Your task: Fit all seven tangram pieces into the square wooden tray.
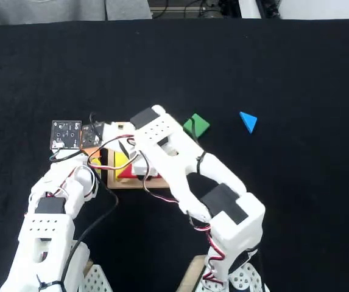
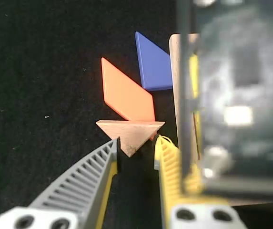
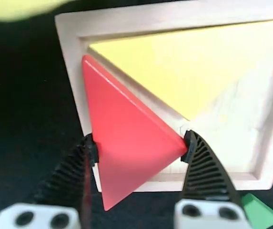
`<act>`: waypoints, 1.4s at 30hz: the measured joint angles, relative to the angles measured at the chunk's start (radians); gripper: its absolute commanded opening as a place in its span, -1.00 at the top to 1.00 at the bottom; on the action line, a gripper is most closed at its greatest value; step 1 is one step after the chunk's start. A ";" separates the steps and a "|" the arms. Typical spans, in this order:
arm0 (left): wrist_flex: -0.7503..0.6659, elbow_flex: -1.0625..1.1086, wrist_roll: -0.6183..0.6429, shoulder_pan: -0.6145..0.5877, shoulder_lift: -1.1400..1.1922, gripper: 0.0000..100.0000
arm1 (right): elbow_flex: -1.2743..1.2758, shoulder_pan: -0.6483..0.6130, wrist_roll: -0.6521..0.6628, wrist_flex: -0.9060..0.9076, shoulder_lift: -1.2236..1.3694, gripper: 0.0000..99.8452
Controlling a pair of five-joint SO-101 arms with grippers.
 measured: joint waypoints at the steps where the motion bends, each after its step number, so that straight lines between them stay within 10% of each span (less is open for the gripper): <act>1: 0.000 0.000 0.000 0.000 0.000 0.73 | 0.000 0.000 0.000 0.000 0.000 0.74; 42: 0.000 0.000 0.000 0.000 0.000 0.73 | 0.034 0.000 -0.003 -0.005 0.000 0.26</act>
